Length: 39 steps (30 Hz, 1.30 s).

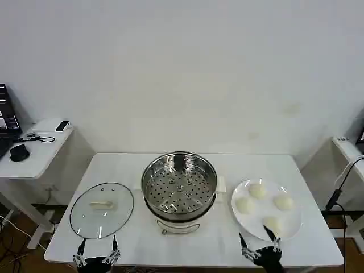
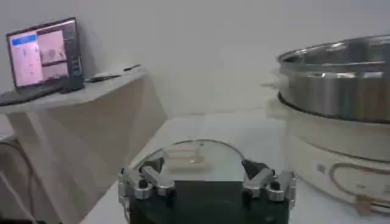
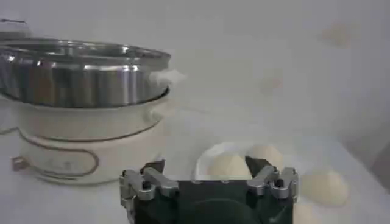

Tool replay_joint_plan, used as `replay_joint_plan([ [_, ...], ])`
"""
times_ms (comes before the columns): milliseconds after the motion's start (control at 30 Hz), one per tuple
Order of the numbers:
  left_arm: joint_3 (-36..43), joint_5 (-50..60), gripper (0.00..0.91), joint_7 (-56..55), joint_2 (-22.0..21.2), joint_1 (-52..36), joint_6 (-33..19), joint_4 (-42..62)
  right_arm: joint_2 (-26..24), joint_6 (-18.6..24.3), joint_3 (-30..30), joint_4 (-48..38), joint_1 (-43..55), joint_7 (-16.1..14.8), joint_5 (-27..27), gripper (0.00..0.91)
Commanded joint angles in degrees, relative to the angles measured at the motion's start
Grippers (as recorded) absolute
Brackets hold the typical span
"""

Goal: Take steamed baozi put them in steamer then cover it.

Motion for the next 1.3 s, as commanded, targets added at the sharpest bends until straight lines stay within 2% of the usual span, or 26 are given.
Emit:
replay_joint_plan([
  [33,-0.17,2.17,0.907,-0.72,0.16,-0.41,6.61,-3.27,-10.10,-6.01,5.47,-1.86,8.14,-4.36,-7.54,0.907],
  [200,-1.98,6.74,0.907,3.75,-0.47,-2.09,3.59,-3.76,-18.82,-9.51,7.86,-5.95,15.91,-11.64,-13.02,0.907],
  [267,-2.06,6.74,0.907,3.85,-0.48,-2.29,3.36,-4.21,-22.29,-11.57,7.72,-9.74,21.00,-16.29,-17.80,0.907],
  [300,-2.14,6.76,0.907,4.06,-0.47,-2.27,3.05,-4.45,-22.85,-11.48,7.64,-10.35,21.78,-17.18,-19.11,0.907],
  [333,-2.10,6.70,0.907,4.09,-0.42,-2.21,2.69,-4.63,-25.52,-10.82,6.79,-12.66,25.27,-21.59,-24.75,0.907],
  [400,-2.03,7.36,0.907,4.82,-0.41,-2.09,2.56,-5.25,-29.29,-10.15,4.72,-16.03,30.08,-25.48,-27.81,0.907],
  [433,-2.02,7.70,0.907,4.92,-0.44,-2.08,2.48,-5.36,-29.61,-10.08,4.26,-16.62,30.49,-26.72,-28.14,0.907],
  [467,-2.03,8.06,0.907,5.04,-0.57,-2.19,2.35,-5.50,-32.23,-8.51,1.71,-19.02,34.72,-29.86,-28.68,0.907],
  [600,-2.26,8.86,0.907,5.38,-0.89,-2.08,2.30,-6.37,-37.07,-5.08,-7.17,-24.67,44.55,-37.04,-29.93,0.907],
  [633,-2.34,8.84,0.907,5.30,-0.88,-1.97,2.19,-6.48,-38.24,-3.84,-11.32,-26.47,48.99,-40.92,-30.89,0.907],
  [667,-2.37,8.79,0.907,5.27,-0.87,-1.87,2.17,-6.61,-39.14,-2.43,-13.27,-27.75,52.22,-43.03,-31.88,0.907],
  [733,-2.69,8.87,0.907,5.32,-0.99,-1.61,2.20,-6.75,-40.50,-1.08,-20.50,-30.55,59.82,-48.25,-31.98,0.907],
  [800,-2.91,8.97,0.907,5.35,-1.33,-1.53,2.18,-6.83,-41.27,-0.56,-30.87,-34.04,67.87,-52.86,-31.03,0.907],
  [833,-2.94,9.06,0.907,5.33,-1.48,-1.44,2.18,-6.87,-41.24,-0.17,-33.38,-35.11,69.54,-53.83,-31.21,0.907],
  [900,-2.84,9.25,0.907,5.21,-1.80,-1.31,2.16,-6.97,-40.70,0.92,-42.28,-38.39,77.90,-56.71,-30.75,0.907],
  [1100,-2.97,9.66,0.907,5.20,-2.47,-1.11,2.11,-7.23,-37.26,1.05,-58.30,-44.23,89.04,-60.01,-27.77,0.907],
  [1200,-3.63,9.76,0.907,5.37,-2.40,-1.22,2.16,-7.20,-35.19,0.14,-62.03,-46.00,90.98,-59.79,-27.12,0.907],
  [1300,-3.87,9.81,0.907,5.54,-2.31,-1.29,2.18,-7.33,-33.77,-0.53,-63.24,-47.34,91.16,-59.42,-27.18,0.907],
])
